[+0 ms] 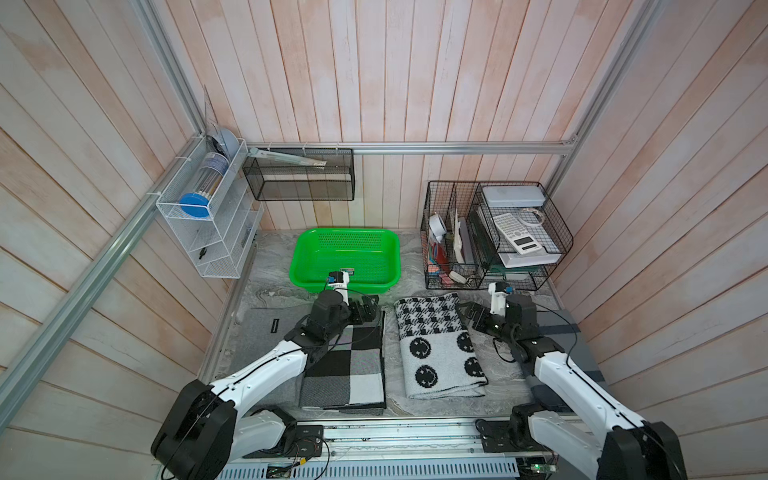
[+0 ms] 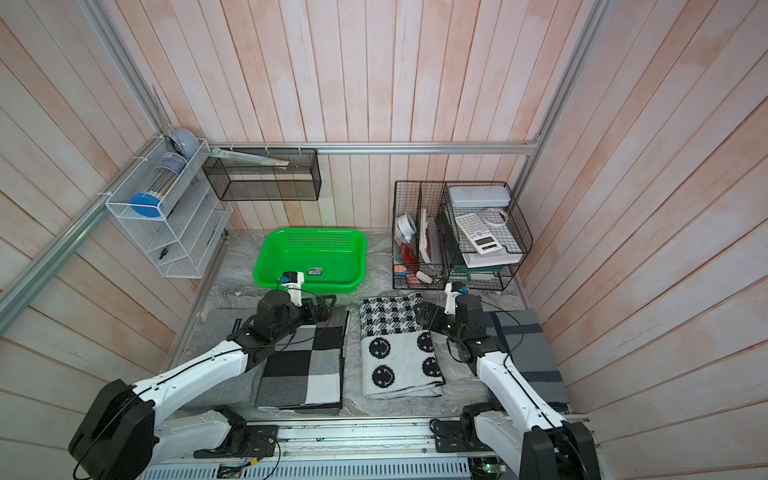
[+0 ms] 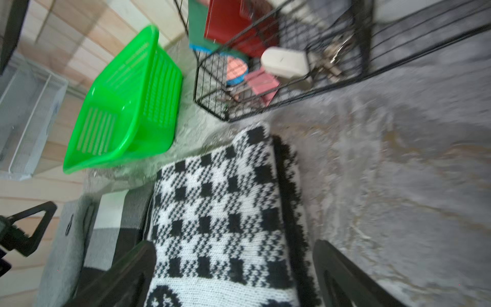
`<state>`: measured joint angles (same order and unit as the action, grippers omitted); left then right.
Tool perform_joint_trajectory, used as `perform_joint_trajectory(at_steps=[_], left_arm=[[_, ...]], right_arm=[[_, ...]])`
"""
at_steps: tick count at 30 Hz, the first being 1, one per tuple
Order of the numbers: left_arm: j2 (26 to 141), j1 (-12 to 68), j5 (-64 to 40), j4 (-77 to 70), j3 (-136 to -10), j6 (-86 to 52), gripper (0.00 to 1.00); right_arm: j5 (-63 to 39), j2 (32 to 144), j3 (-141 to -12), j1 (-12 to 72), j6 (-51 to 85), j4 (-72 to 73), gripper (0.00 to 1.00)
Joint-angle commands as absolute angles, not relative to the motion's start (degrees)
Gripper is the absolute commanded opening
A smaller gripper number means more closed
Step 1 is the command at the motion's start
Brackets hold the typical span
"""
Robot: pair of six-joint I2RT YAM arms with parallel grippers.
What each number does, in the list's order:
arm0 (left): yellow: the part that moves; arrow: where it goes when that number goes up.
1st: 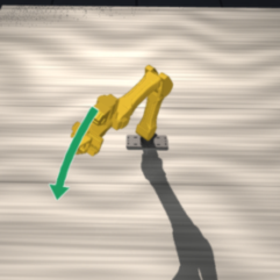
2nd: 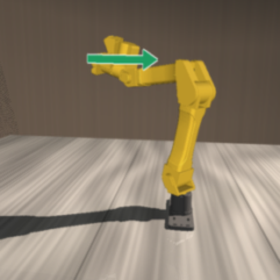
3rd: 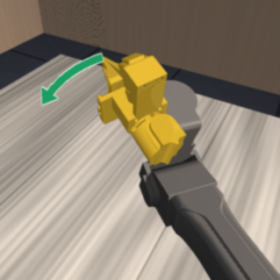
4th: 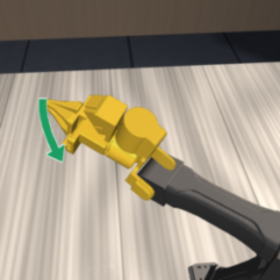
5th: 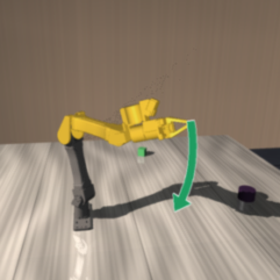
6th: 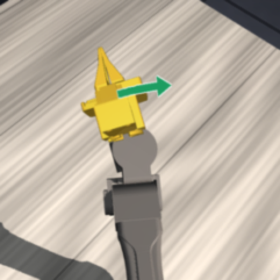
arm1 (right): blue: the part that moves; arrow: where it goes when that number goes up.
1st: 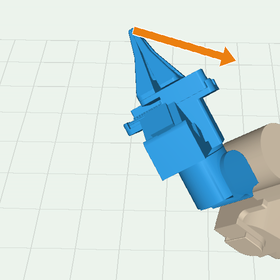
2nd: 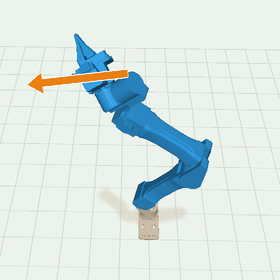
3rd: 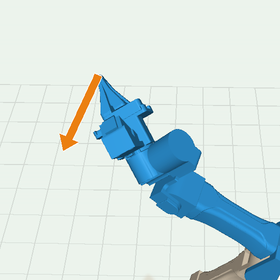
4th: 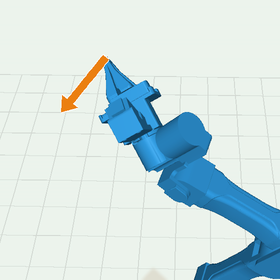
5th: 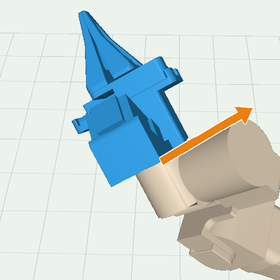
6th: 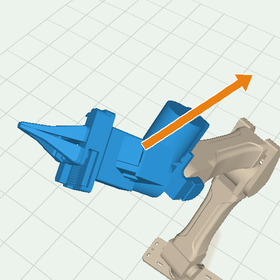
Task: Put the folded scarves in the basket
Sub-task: Adjust the scarf at the center of the board.
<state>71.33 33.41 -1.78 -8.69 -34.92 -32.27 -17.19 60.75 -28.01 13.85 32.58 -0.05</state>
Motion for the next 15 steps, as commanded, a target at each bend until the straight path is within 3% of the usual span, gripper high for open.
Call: perform_joint_trajectory(at_steps=[1,9,15], left_arm=[[73.6,36.9,0.9,-6.9,-36.9,-31.1,1.0],[78.7,39.9,0.3,-3.9,-40.3,-27.7,0.99],[82.9,40.3,-3.9,-3.4,-41.9,-27.5,0.95]], right_arm=[[-17.3,65.9,-30.7,17.4,34.5,2.1,0.98],[-8.7,70.3,-31.4,17.5,35.9,2.9,0.98],[-10.4,75.5,-31.1,16.0,38.0,4.9,0.98]])
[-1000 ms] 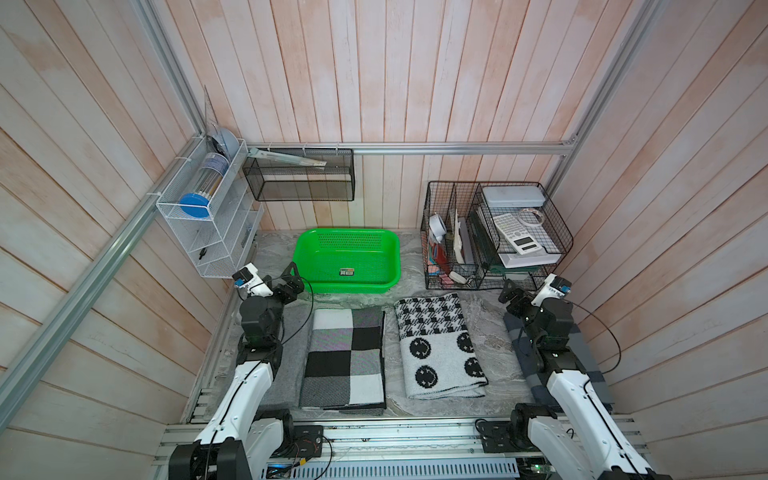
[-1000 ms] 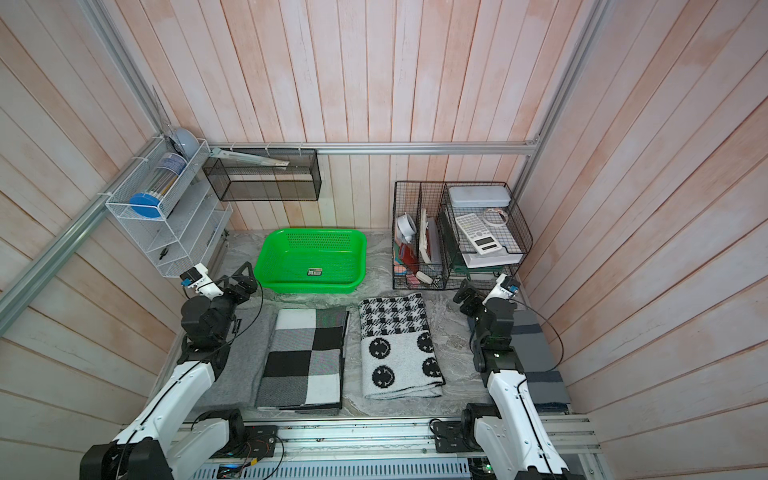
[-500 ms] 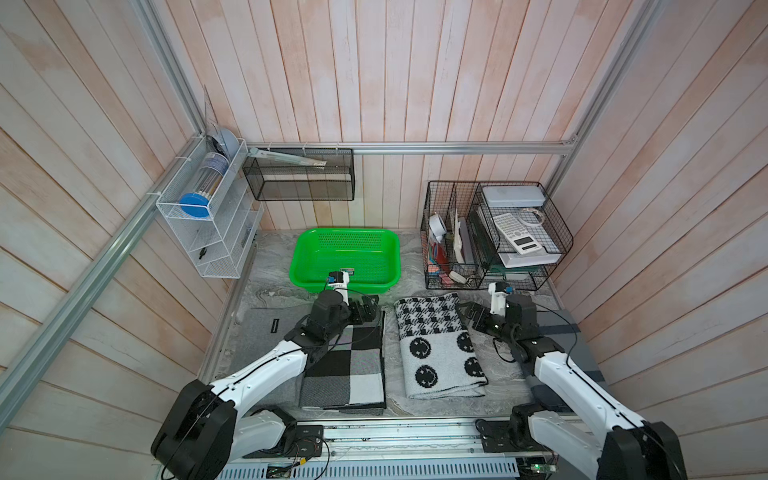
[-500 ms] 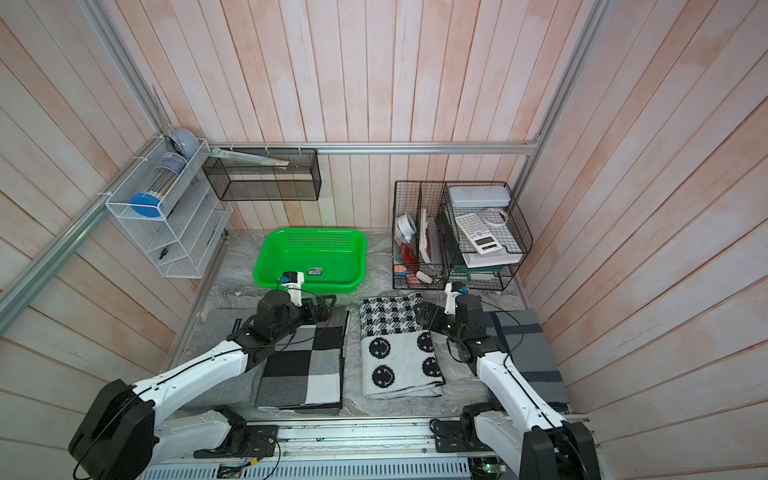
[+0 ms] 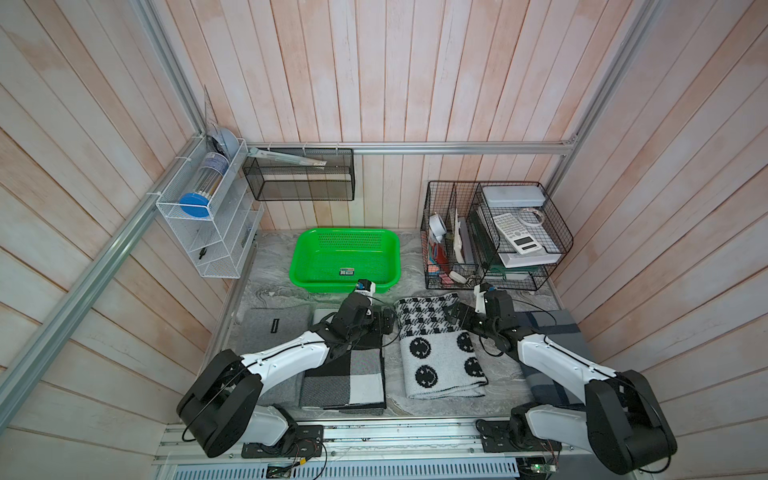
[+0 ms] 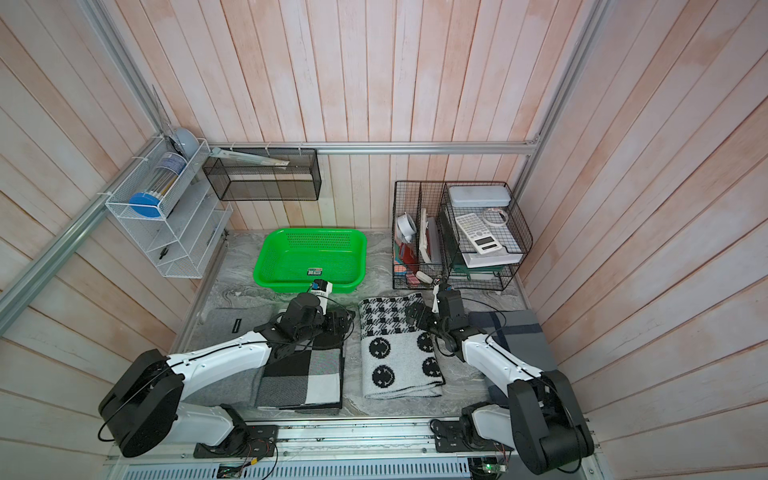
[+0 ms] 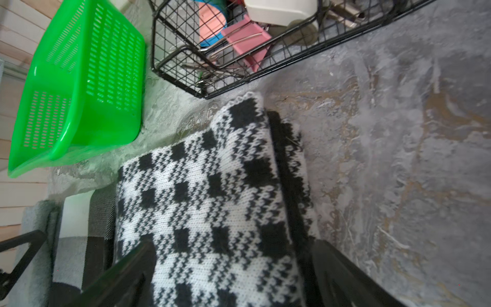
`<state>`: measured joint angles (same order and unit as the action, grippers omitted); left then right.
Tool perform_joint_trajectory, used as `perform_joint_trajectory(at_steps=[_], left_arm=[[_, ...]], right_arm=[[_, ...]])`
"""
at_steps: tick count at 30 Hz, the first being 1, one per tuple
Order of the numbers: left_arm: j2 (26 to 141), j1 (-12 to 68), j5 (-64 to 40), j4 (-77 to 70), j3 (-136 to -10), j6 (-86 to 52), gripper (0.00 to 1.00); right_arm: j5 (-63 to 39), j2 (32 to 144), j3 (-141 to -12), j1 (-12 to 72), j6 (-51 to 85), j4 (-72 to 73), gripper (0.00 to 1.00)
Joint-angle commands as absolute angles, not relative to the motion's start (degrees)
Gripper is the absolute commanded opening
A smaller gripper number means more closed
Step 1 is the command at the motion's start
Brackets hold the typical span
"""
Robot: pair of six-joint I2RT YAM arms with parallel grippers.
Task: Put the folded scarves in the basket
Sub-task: Adjust the scarf at the center of the board.
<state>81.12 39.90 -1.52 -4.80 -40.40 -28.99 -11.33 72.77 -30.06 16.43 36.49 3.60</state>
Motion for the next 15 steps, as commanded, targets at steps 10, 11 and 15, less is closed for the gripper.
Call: perform_joint_trajectory(at_steps=[10,11,15], left_arm=[[88.3,41.7,-8.4,-0.8,-46.8,-24.8,0.95],[88.9,41.8,-8.8,-0.5,-47.4,-24.6,0.95],[92.3,42.2,-11.0,1.0,-49.9,-24.0,0.89]], right_arm=[[-18.4,86.8,-35.7,14.7,34.6,-0.5,0.42],[-17.8,85.5,-34.8,14.7,34.8,-0.4,0.3],[-12.7,76.8,-29.6,14.1,36.4,-4.6,0.15]])
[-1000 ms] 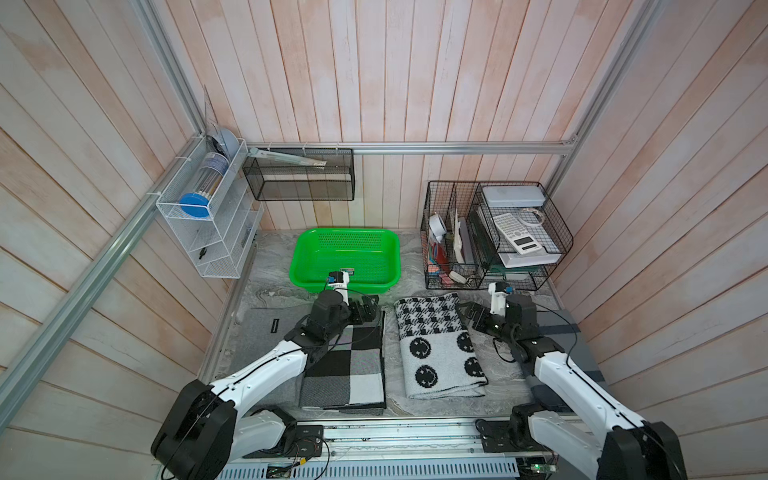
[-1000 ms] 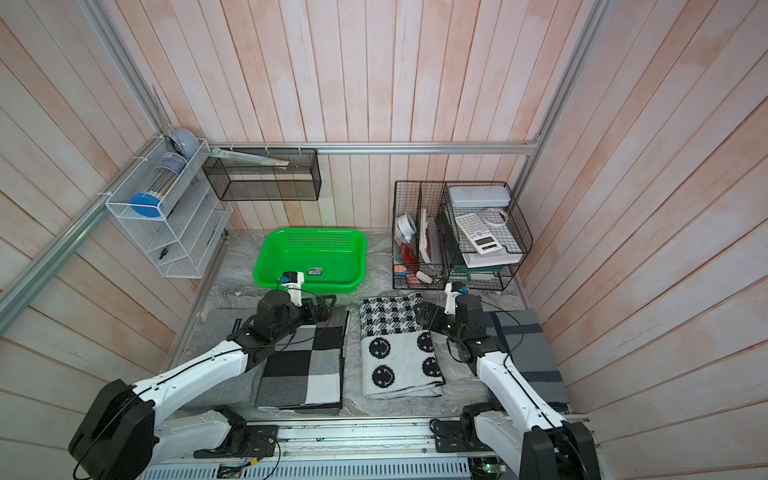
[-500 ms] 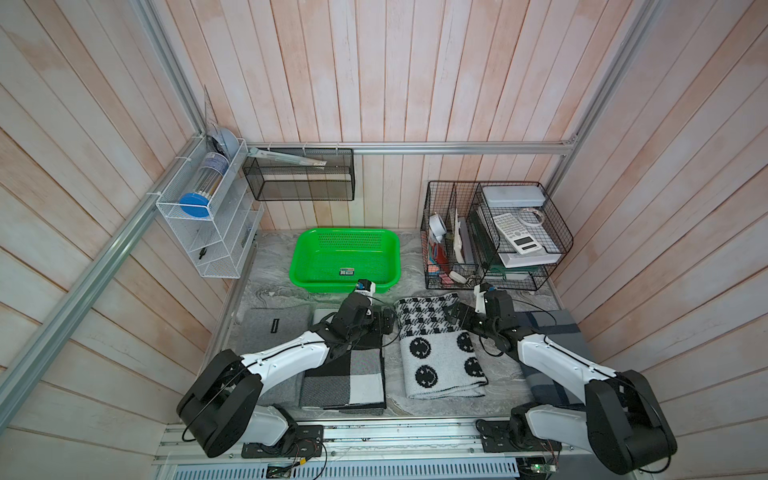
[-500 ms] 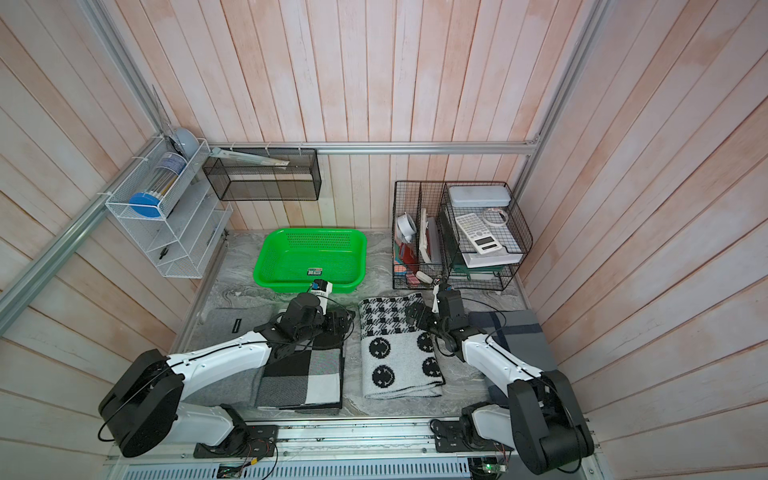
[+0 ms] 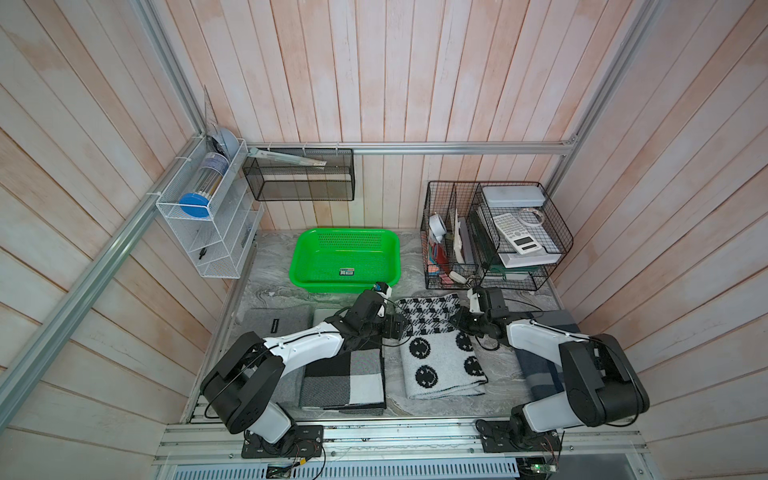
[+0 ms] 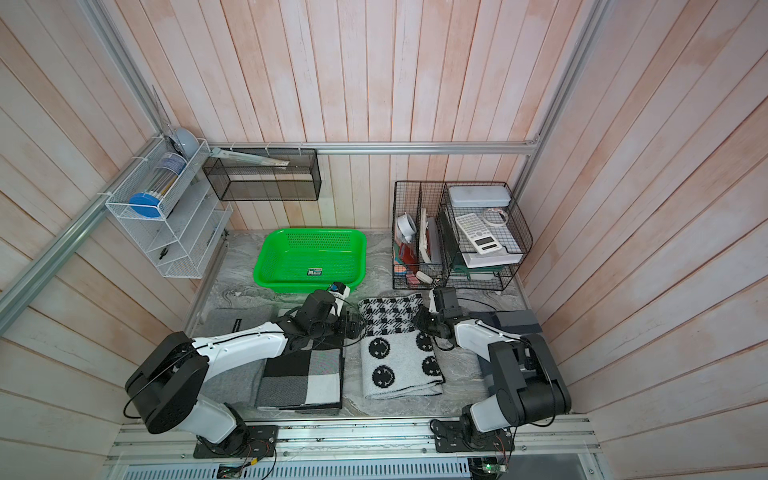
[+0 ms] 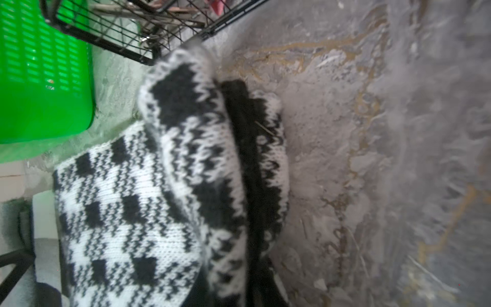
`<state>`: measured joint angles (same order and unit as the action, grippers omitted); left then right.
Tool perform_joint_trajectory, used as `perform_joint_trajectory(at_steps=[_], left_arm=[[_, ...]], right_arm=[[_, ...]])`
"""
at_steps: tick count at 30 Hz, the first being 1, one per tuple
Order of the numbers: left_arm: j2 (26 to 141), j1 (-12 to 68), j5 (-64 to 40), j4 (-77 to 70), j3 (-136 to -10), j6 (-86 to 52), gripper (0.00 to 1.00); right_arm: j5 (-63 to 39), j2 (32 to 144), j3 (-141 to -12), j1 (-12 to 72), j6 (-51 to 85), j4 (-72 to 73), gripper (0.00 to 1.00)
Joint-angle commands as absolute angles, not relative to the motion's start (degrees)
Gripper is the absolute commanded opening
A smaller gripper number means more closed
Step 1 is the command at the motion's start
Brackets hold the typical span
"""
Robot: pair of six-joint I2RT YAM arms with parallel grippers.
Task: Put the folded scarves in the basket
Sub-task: Adjust the scarf at the center of the board.
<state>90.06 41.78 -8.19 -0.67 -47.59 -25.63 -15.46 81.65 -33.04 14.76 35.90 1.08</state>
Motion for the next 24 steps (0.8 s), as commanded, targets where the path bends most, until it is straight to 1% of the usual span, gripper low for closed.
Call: perform_joint_trajectory(at_steps=[1,4,5,6,7,9,10,11,14,16,18,20,22,24], left_arm=[[93.0,42.4,-11.4,1.3,-50.4,-23.8,0.89],[95.3,42.9,-12.9,2.3,-52.4,-23.0,0.85],[96.1,43.0,-13.6,2.5,-53.0,-22.8,0.85],[96.9,43.2,-14.4,2.8,-53.6,-22.6,0.83],[97.7,43.3,-15.2,3.0,-54.3,-22.2,0.81],[99.4,43.8,-17.2,3.8,-55.6,-21.5,0.79],[100.1,44.0,-18.0,4.1,-56.1,-21.1,0.77],[100.8,44.3,-18.7,4.5,-56.6,-20.8,0.77],[102.4,45.3,-19.7,6.2,-58.1,-19.4,0.75],[103.0,45.9,-19.5,7.3,-58.8,-19.0,0.73],[103.0,46.2,-19.8,7.6,-58.9,-18.8,0.66],[103.1,46.3,-20.0,7.7,-59.0,-18.7,0.65],[103.5,46.3,-20.7,8.0,-59.1,-18.6,0.57],[104.4,46.3,-21.0,8.9,-59.9,-18.4,0.52]], right_arm=[[-12.4,74.4,-28.1,13.8,37.1,-5.7,0.13],[-10.8,66.1,-23.1,13.5,40.1,-10.8,0.13],[-10.5,63.1,-21.5,13.5,41.2,-12.6,0.19],[-9.9,60.2,-20.2,13.5,42.6,-14.4,0.33],[-9.8,57.6,-18.8,13.4,43.6,-15.4,0.43],[-10.0,52.1,-16.9,13.4,45.3,-16.1,0.71],[-9.6,50.1,-16.5,13.4,45.6,-16.3,0.78],[-8.6,47.9,-16.5,13.5,45.9,-16.5,0.84],[-4.7,43.5,-17.6,12.9,46.1,-16.8,0.92],[-5.4,43.5,-18.5,10.6,44.8,-15.9,0.95],[-10.0,46.2,-18.6,6.1,43.5,-12.6,0.95],[-15.2,50.3,-18.7,2.1,42.9,-7.9,0.95],[-16.5,55.1,-20.5,1.3,41.3,-4.8,0.94],[-16.8,60.4,-23.5,1.3,39.7,-4.1,0.94]])
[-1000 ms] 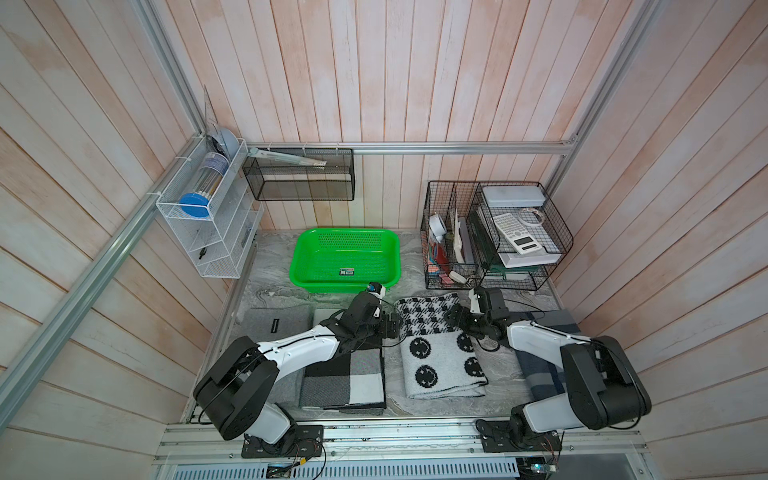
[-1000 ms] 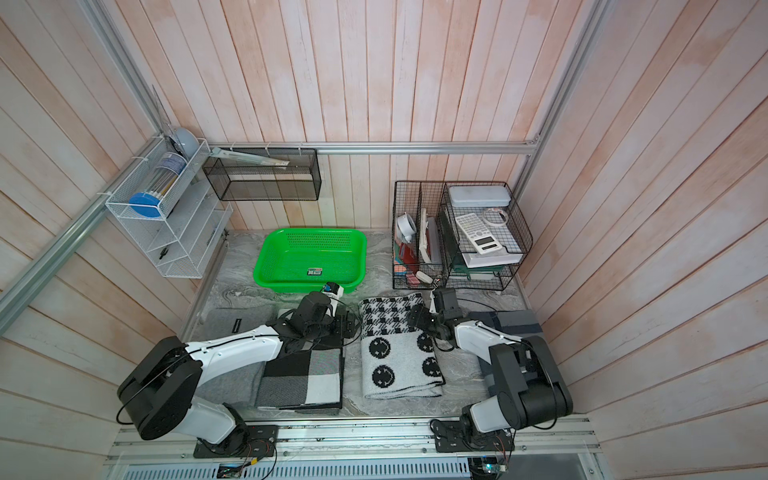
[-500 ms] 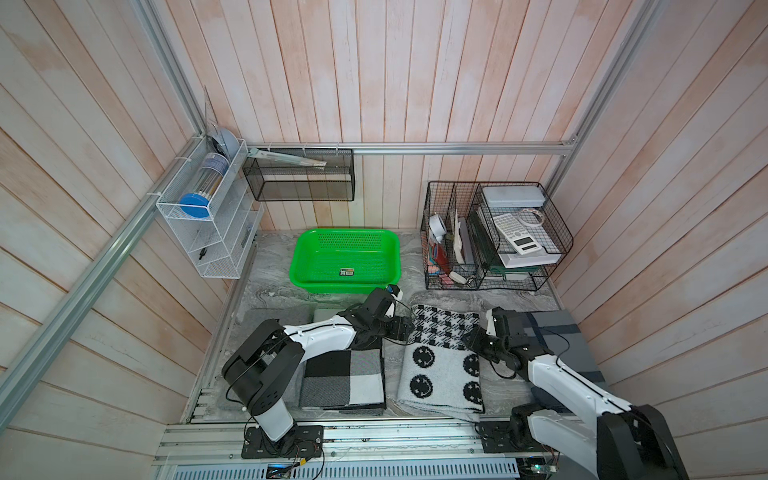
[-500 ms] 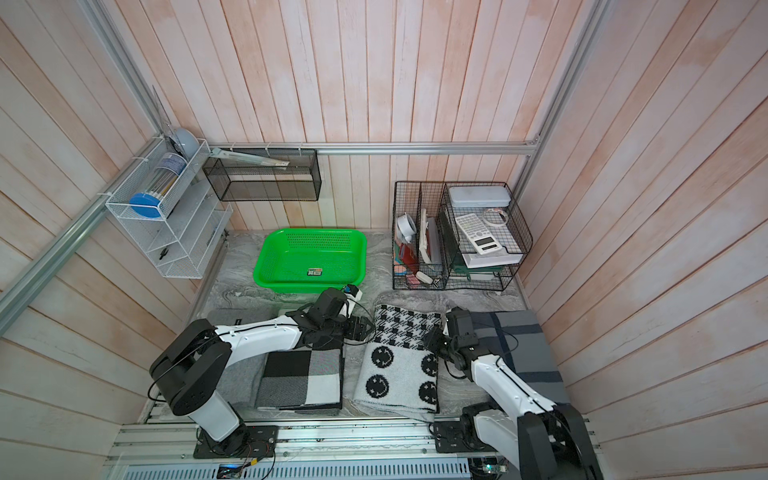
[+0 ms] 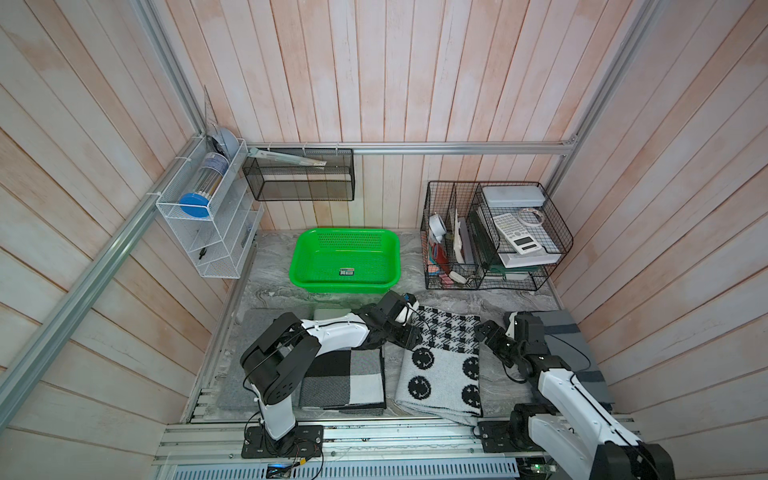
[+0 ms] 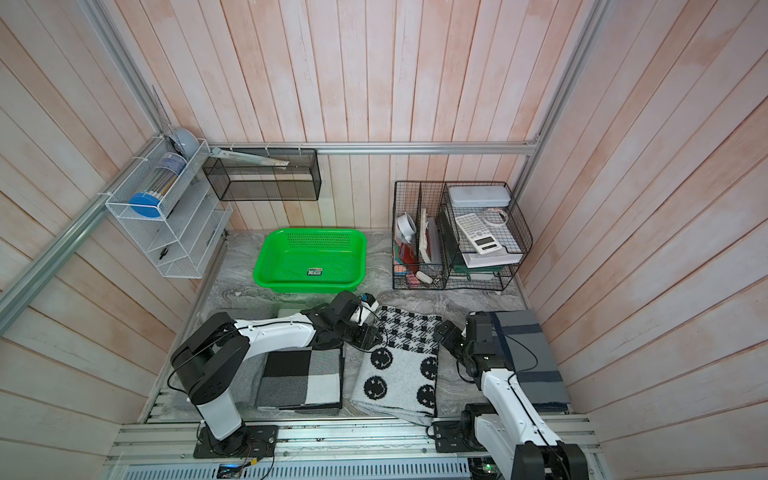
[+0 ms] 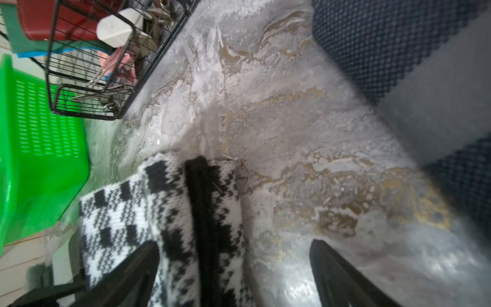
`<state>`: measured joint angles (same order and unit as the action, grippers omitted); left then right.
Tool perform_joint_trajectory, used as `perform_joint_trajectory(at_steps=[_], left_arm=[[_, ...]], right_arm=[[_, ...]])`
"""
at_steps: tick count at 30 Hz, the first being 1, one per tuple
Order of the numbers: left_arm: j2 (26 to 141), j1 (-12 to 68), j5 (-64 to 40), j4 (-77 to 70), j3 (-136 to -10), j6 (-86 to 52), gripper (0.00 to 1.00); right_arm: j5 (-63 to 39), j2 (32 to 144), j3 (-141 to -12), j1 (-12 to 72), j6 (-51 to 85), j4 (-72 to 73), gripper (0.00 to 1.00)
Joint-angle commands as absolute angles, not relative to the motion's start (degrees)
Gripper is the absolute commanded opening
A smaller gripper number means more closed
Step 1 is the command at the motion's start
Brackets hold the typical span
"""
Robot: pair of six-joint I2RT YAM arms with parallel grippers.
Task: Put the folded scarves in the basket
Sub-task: Adjust the scarf at the center of the board.
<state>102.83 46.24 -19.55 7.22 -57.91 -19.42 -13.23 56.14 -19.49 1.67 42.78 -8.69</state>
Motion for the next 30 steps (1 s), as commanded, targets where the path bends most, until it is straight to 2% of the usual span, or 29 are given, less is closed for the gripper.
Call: perform_joint_trajectory(at_steps=[1,3,6,8,10,13,15,16,17,20,21,22,23,24,26,27,30], left_arm=[[104.9,46.4,-21.0,9.3,-60.5,-18.2,0.51],[106.5,46.4,-21.0,10.8,-62.1,-17.9,0.41],[108.6,46.3,-20.5,12.6,-64.4,-17.4,0.36],[109.6,46.3,-20.3,13.0,-65.6,-17.0,0.26],[110.8,46.3,-19.5,13.6,-67.3,-16.7,0.19],[112.6,45.5,-17.7,14.2,-70.5,-16.1,0.14],[114.1,43.8,-17.7,13.5,-73.1,-16.7,0.12],[114.9,42.8,-17.9,13.3,-74.5,-17.3,0.12],[115.8,41.7,-18.2,12.6,-76.2,-18.5,0.12],[119.0,39.0,-19.7,9.5,-81.3,-22.7,0.12],[120.1,38.6,-19.9,9.1,-83.2,-23.9,0.16],[120.9,38.2,-20.4,8.5,-84.5,-25.0,0.27],[121.4,38.1,-20.7,7.1,-85.1,-26.2,0.51],[121.4,38.0,-20.9,5.9,-85.2,-27.3,0.6],[120.8,37.8,-21.1,4.7,-84.7,-28.3,0.71],[120.1,37.7,-21.1,4.8,-83.9,-28.3,0.76],[116.5,37.5,-18.9,6.4,-80.4,-27.3,0.79]], right_arm=[[-17.1,62.5,-24.8,1.4,38.9,-4.4,0.93],[-19.4,66.8,-27.5,1.2,35.7,-5.1,0.91],[-21.4,71.8,-30.2,1.2,33.3,-6.6,0.87],[-22.0,74.2,-30.1,1.2,33.4,-5.4,0.83],[-22.3,75.8,-29.9,1.2,33.6,-4.2,0.71],[-21.1,76.7,-29.8,1.2,33.2,-5.2,0.43],[-19.6,76.0,-29.2,1.1,33.0,-6.7,0.21],[-19.1,75.4,-28.8,1.2,33.3,-7.4,0.14],[-18.8,74.5,-27.8,1.2,33.8,-8.3,0.12],[-18.7,69.4,-22.9,1.9,37.4,-9.3,0.12],[-18.4,67.0,-21.0,2.6,39.1,-10.0,0.14],[-18.1,64.8,-19.5,3.6,40.4,-10.6,0.18],[-17.6,61.8,-18.0,5.1,42.0,-11.5,0.27],[-16.9,58.9,-17.1,6.4,43.5,-12.8,0.38],[-15.7,53.7,-16.6,7.2,44.9,-16.0,0.63],[-14.4,51.1,-17.2,7.3,45.1,-18.1,0.71],[-11.1,45.2,-19.1,7.3,44.5,-21.0,0.77]])
